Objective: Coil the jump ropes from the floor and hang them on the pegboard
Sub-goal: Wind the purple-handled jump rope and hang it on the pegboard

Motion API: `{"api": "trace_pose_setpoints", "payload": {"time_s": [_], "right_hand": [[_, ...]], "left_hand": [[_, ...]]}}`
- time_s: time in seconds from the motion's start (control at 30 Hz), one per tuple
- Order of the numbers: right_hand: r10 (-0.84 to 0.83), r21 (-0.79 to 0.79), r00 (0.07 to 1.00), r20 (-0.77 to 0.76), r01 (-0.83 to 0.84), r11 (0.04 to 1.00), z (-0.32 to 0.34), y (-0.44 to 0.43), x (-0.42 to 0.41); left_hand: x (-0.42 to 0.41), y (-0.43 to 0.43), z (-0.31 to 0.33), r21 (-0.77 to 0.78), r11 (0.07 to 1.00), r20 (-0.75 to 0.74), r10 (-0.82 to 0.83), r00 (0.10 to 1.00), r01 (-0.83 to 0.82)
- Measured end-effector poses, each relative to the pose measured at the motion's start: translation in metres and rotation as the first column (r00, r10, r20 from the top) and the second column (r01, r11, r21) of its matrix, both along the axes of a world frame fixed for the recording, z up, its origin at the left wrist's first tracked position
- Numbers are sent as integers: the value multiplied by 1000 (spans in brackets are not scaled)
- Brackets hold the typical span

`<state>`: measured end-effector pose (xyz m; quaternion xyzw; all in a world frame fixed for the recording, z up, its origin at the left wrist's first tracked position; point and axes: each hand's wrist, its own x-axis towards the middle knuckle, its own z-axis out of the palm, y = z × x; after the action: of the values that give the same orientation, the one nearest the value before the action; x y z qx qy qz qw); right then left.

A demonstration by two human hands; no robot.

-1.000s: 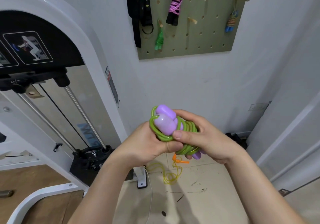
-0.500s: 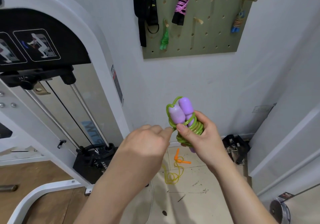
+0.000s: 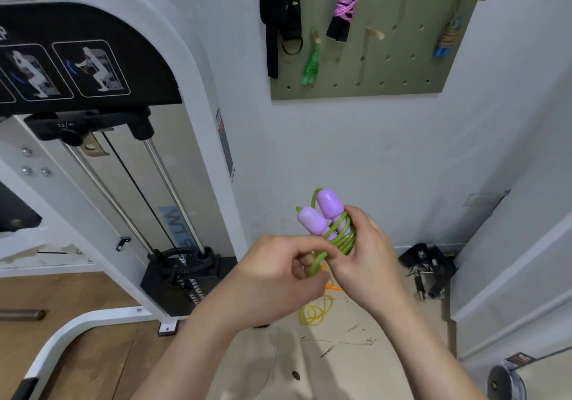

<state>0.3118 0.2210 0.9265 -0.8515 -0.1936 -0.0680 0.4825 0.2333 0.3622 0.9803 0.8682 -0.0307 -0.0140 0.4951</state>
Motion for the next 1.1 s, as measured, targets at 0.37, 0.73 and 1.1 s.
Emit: {"api": "trace_pose_setpoints", "payload": {"time_s": [0.37, 0.73, 1.1], "right_hand": [[287, 543, 931, -225, -125, 830, 0, 9, -21], [33, -100, 999, -40, -36, 994, 9, 12, -27], [296, 132, 936, -190, -274, 953, 27, -12, -11]], "left_hand": [[12, 1, 4, -782, 567, -38, 375, 926, -261], [5, -5, 6, 492, 780, 473, 132, 871, -386], [19, 23, 12, -385, 910, 41, 182, 982, -152]]}}
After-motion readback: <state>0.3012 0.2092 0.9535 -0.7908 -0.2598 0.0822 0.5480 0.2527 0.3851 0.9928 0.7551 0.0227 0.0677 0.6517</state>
